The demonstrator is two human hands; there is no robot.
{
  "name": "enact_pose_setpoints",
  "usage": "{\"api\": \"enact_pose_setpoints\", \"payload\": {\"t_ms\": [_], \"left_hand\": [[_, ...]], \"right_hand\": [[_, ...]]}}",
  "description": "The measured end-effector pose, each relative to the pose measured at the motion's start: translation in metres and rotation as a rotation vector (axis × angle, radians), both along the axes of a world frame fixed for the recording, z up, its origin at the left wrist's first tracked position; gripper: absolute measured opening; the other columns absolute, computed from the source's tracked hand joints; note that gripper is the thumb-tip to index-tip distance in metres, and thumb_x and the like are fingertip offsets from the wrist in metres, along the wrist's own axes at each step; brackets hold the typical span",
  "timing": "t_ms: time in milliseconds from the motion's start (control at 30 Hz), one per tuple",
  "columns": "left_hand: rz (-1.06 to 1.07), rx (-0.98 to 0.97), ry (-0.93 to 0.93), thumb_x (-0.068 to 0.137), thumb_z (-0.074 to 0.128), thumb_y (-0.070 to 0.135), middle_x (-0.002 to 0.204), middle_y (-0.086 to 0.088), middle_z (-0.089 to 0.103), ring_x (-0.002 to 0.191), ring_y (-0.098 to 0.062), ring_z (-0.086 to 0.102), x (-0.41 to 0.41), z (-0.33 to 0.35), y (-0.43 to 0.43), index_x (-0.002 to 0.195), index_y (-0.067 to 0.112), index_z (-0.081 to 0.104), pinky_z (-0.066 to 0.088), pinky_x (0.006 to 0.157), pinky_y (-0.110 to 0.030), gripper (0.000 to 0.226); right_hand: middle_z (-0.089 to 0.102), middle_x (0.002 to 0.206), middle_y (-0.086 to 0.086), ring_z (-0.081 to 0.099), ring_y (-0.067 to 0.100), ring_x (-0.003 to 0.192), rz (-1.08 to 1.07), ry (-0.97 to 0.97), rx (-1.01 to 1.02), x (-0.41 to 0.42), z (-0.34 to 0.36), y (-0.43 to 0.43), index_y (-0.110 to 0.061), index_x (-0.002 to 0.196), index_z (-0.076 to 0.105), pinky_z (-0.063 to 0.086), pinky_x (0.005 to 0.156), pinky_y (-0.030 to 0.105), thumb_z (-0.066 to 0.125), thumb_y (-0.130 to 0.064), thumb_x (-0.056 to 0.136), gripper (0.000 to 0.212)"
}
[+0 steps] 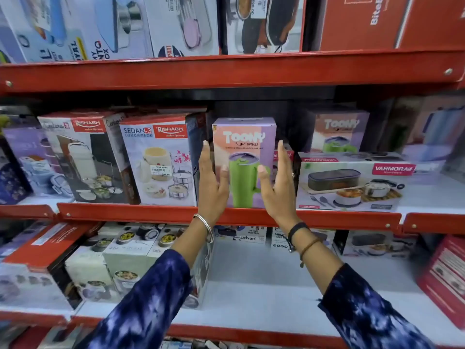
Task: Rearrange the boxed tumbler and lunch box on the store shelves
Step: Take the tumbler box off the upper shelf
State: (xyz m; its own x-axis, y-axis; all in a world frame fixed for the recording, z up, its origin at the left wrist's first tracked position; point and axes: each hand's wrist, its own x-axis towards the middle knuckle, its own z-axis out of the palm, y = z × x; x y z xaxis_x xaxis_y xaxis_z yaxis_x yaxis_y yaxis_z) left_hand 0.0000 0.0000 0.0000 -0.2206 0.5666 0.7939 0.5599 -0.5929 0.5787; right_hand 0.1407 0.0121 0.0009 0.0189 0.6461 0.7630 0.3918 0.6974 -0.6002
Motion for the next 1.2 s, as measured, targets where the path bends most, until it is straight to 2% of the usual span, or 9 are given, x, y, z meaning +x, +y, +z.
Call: {"api": "enact_pose_setpoints", "payload": {"t_ms": [100,200,367,533,733,833,900,1000,1200], "left_hand": [[-0.043,-0.106,-0.111,0.094,0.045,0.021,0.146,0.005,0.039,0.128,-0.001,0.042,-0.008,0.002,0.008,0.146,0.023,0.02,0.036,0.109,-0.028,0.057],[0.024,-0.16,-0.074,0.09,0.052,0.012,0.121,-0.006,0.059,0.105,-0.017,0.056,-0.016,0.009,0.013,0.138,0.018,0.04,0.047,0.093,-0.035,0.049],[0.029,-0.181,-0.069,0.086,0.062,0.013,0.119,-0.006,0.063,0.1,-0.017,0.062,-0.023,0.019,0.015,0.127,0.014,0.052,0.052,0.09,-0.042,0.042],[-0.011,-0.067,-0.118,0.085,0.063,0.021,0.121,-0.003,0.062,0.105,-0.015,0.061,-0.01,0.022,-0.011,0.128,0.019,0.05,0.054,0.088,-0.042,0.045],[-0.011,0.059,-0.134,0.085,0.066,0.019,0.104,0.021,0.058,0.092,0.007,0.059,0.016,0.042,-0.052,0.127,0.014,0.052,0.05,0.078,-0.014,0.045],[-0.021,0.058,-0.117,0.082,0.067,0.026,0.103,0.016,0.059,0.094,0.001,0.06,0.03,0.039,-0.074,0.124,0.02,0.054,0.053,0.084,-0.028,0.044],[-0.03,0.04,-0.096,0.081,0.067,0.03,0.107,0.005,0.063,0.099,-0.01,0.061,0.039,0.028,-0.086,0.123,0.019,0.055,0.053,0.087,-0.038,0.045],[-0.027,0.017,-0.056,0.08,0.067,0.036,0.11,-0.002,0.065,0.1,-0.015,0.061,0.053,0.005,-0.101,0.119,0.018,0.057,0.052,0.086,-0.041,0.044],[-0.057,-0.083,-0.002,0.081,0.069,0.034,0.107,-0.003,0.063,0.099,-0.016,0.06,0.077,-0.056,-0.114,0.119,0.014,0.058,0.053,0.083,-0.039,0.044]], "right_hand": [[0.032,0.152,0.007,0.027,0.017,0.14,0.001,0.048,-0.155,0.0,0.009,0.011,-0.013,0.145,0.028,0.024,0.116,0.036,0.049,-0.033,0.094,0.058],[0.051,0.139,0.008,0.044,0.019,0.128,-0.023,0.105,-0.162,0.006,0.02,0.021,-0.011,0.134,0.047,0.036,0.109,0.037,0.056,-0.022,0.091,0.045],[0.057,0.133,0.004,0.05,0.012,0.123,0.032,0.142,-0.166,0.013,0.025,0.02,-0.014,0.13,0.053,0.041,0.107,0.035,0.062,-0.017,0.087,0.044],[0.056,0.134,0.008,0.054,0.012,0.12,0.092,0.223,-0.09,0.024,0.029,-0.001,-0.013,0.131,0.05,0.044,0.096,0.013,0.063,-0.012,0.087,0.046],[0.057,0.131,-0.001,0.058,0.009,0.116,0.114,0.282,0.027,0.051,0.044,-0.037,-0.016,0.131,0.05,0.052,0.096,0.038,0.065,-0.017,0.086,0.048],[0.056,0.126,-0.014,0.061,0.002,0.108,0.097,0.277,0.061,0.072,0.04,-0.057,-0.019,0.13,0.05,0.054,0.089,0.031,0.067,-0.02,0.084,0.049],[0.058,0.127,-0.006,0.063,0.009,0.108,0.078,0.273,0.056,0.087,0.029,-0.069,-0.023,0.128,0.05,0.056,0.088,0.037,0.069,-0.024,0.083,0.049],[0.063,0.123,0.0,0.064,0.019,0.109,0.039,0.261,0.04,0.11,0.005,-0.083,-0.025,0.123,0.054,0.055,0.088,0.047,0.07,-0.033,0.079,0.048],[0.062,0.124,0.004,0.063,0.006,0.108,0.07,0.214,-0.09,0.15,-0.053,-0.1,-0.012,0.121,0.059,0.053,0.082,0.018,0.074,-0.027,0.077,0.049]]}}
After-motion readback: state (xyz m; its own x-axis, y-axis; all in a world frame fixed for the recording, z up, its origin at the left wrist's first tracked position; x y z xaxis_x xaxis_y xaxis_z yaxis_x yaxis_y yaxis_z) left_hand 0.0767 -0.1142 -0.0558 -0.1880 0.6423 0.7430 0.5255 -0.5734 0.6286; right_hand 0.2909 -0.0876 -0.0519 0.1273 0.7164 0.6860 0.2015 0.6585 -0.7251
